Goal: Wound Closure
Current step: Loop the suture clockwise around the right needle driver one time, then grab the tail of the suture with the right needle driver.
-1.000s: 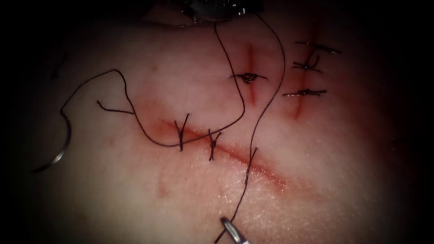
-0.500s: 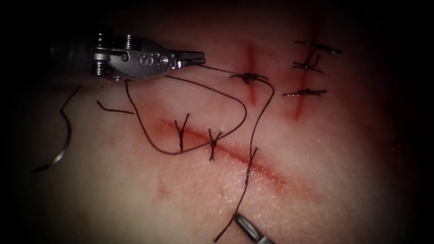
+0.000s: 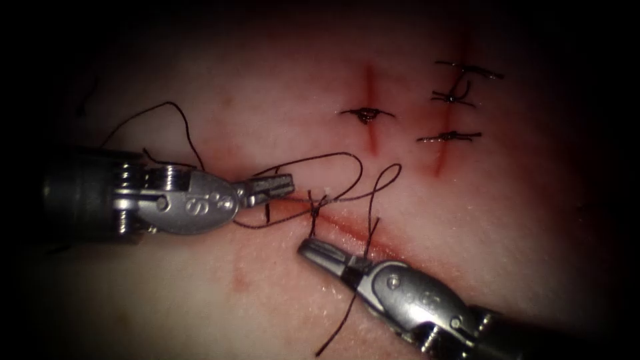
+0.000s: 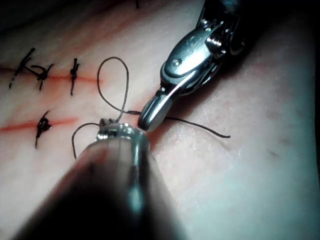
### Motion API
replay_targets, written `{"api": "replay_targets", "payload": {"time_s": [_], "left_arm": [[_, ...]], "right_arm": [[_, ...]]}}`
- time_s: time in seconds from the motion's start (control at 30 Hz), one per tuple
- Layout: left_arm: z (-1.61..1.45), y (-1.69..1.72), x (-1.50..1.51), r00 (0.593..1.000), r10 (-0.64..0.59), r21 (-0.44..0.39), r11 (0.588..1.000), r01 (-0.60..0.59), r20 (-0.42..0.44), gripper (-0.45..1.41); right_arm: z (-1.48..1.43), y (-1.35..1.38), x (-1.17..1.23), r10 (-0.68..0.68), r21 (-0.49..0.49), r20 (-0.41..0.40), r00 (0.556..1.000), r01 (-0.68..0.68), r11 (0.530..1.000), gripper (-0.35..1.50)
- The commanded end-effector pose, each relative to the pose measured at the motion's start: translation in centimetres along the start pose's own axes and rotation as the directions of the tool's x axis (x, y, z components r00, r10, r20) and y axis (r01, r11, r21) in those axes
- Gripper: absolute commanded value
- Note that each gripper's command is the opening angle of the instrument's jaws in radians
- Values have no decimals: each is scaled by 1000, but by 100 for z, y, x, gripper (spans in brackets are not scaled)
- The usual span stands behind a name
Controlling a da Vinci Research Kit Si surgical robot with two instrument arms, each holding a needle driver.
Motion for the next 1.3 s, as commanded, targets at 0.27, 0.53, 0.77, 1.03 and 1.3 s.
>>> {"api": "replay_targets", "payload": {"time_s": [0.27,0.53,0.77,1.03,1.3], "left_arm": [[-6,26,-12,1000,-29,9,1000,29,-12,-45],[4,56,-13,996,-59,-39,998,57,-62,-45],[32,56,-17,995,-63,-60,996,59,-78,-45],[59,63,-20,995,-55,-101,994,47,-78,-45],[74,57,-27,994,-55,-146,988,41,-90,-45]], "right_arm": [[15,16,28,21,-4,-116,993,-21,1000,-35],[30,26,72,250,232,-136,959,-214,949,-35],[34,15,54,418,533,6,908,-357,767,-35],[32,0,25,366,748,138,920,-339,571,-35],[18,-1,18,152,827,240,959,-284,485,-35]]}}
